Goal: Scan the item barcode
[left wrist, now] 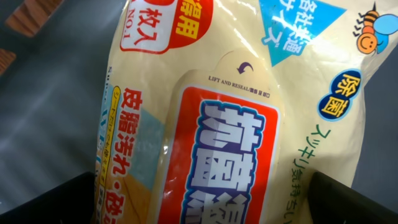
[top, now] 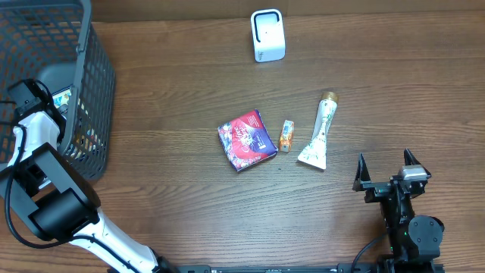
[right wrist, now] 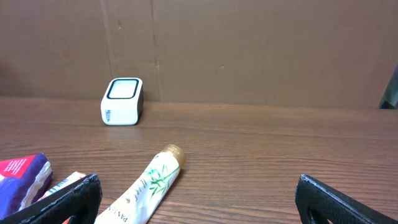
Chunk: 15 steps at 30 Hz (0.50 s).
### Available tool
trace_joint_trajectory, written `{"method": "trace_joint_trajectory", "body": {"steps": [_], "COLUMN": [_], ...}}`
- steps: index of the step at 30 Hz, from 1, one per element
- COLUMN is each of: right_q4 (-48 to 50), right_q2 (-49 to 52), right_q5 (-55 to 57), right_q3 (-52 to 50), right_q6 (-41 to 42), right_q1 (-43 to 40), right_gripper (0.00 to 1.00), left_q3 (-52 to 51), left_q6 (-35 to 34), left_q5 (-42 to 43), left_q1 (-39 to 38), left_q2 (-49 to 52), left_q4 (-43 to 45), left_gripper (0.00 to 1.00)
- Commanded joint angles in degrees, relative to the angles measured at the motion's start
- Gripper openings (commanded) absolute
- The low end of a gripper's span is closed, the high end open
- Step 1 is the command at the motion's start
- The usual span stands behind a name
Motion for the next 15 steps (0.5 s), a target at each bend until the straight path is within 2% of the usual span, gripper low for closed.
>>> {"method": "trace_joint_trajectory", "body": {"steps": [1, 4, 5, 6, 8, 15], "right_q4": [0.3, 0.3, 0.3, 0.3, 0.3, 0.3], "right_q2": [-0.6, -0.6, -0.6, -0.6, -0.6, -0.6], "right_q5": [0.3, 0.3, 0.3, 0.3, 0.3, 0.3], "right_q3": [-0.6, -0.6, -0.6, -0.6, -0.6, -0.6], "right_q6": [-0.1, -0.1, -0.1, -0.1, -0.1, -0.1], "right_q1": [0.0, 0.0, 0.1, 0.0, 0.1, 0.1], "right_gripper": [1.0, 1.0, 1.0, 1.0, 1.0, 1.0], "left_q3": [0.0, 0.0, 0.0, 0.1, 0.1, 0.9], "left_q6": [-0.1, -0.2, -0.2, -0.2, -1.2, -9.2], "left_q5": [-2.1, -2.1, -2.1, -2.0, -2.0, -1.7], "left_q1": [-0.4, -0.4, -0.4, -0.4, -0.4, -0.4], "left_q2": [3.0, 2.8, 2.7, 2.4, 1.6, -7.2], "left_q4": [-0.7, -1.1, -1.2, -1.3, -1.5, -2.6], "left_gripper": [0.8, 0.42, 0.34, 0.19, 0.04, 0.04]}}
